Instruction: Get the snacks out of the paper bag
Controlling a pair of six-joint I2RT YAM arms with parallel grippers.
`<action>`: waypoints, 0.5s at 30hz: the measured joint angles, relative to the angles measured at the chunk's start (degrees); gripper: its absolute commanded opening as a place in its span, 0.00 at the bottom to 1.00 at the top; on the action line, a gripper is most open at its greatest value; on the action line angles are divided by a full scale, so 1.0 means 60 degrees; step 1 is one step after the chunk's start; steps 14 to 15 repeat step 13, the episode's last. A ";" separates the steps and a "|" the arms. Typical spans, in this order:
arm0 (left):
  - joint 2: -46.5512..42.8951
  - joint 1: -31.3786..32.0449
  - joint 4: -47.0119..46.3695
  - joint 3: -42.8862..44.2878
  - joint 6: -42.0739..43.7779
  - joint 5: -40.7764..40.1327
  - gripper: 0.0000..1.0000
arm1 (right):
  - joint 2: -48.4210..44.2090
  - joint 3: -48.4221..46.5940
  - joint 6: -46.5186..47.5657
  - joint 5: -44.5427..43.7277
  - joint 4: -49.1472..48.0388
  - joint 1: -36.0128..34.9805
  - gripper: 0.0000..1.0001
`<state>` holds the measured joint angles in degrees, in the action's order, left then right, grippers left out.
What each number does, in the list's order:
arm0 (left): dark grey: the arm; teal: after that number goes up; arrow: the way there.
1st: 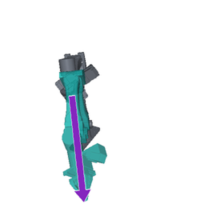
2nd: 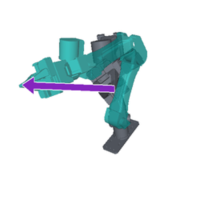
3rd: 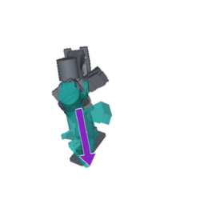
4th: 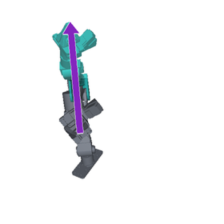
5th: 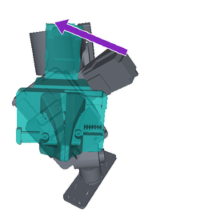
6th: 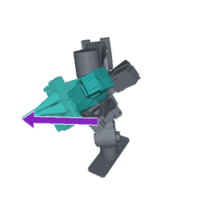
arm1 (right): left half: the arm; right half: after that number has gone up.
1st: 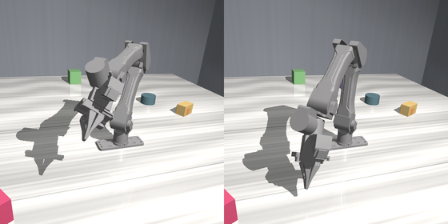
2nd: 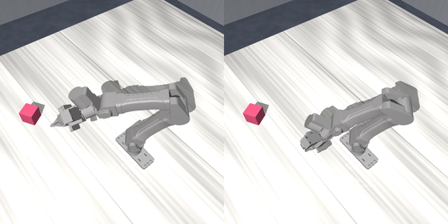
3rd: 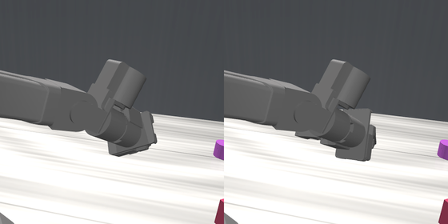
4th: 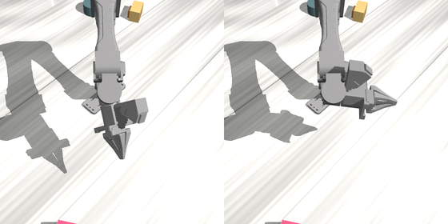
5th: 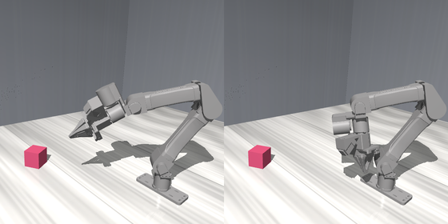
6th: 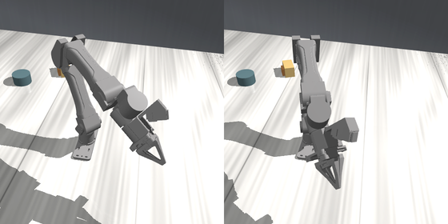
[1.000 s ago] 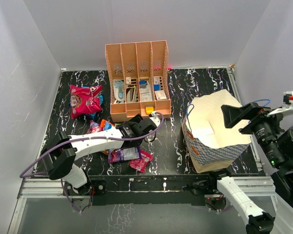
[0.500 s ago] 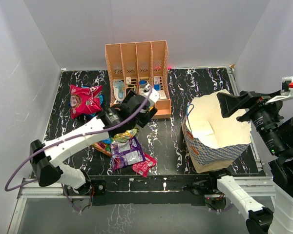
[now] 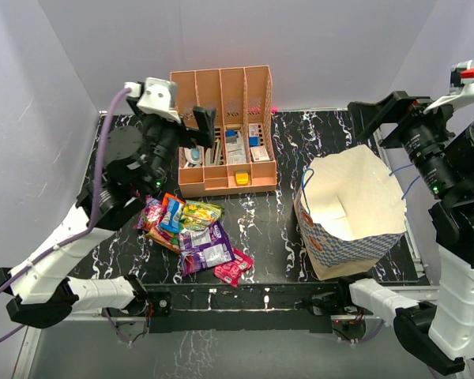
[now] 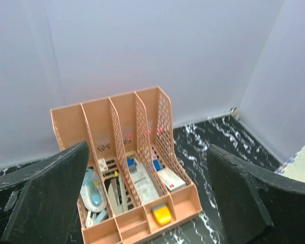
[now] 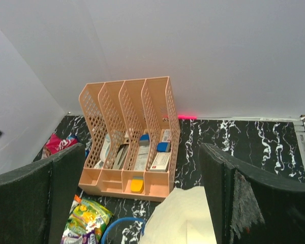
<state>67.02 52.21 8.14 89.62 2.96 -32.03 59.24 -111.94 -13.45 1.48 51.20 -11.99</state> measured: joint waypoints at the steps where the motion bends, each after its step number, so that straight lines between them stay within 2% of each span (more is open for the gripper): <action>1: -0.0117 0.0000 -0.0164 0.0040 0.0047 -0.0007 0.98 | 0.0117 -0.0146 0.0025 -0.0025 -0.0011 0.0000 0.98; 7: -0.0448 0.0000 -0.0412 0.0466 0.0568 -0.0113 0.98 | 0.0707 -0.0678 0.0080 -0.0299 -0.0109 0.0000 0.98; 15: -0.1198 0.0000 -0.0623 0.0215 0.1162 -0.0266 0.98 | 0.0787 -0.0375 0.0189 -0.0608 -0.0659 0.0000 0.98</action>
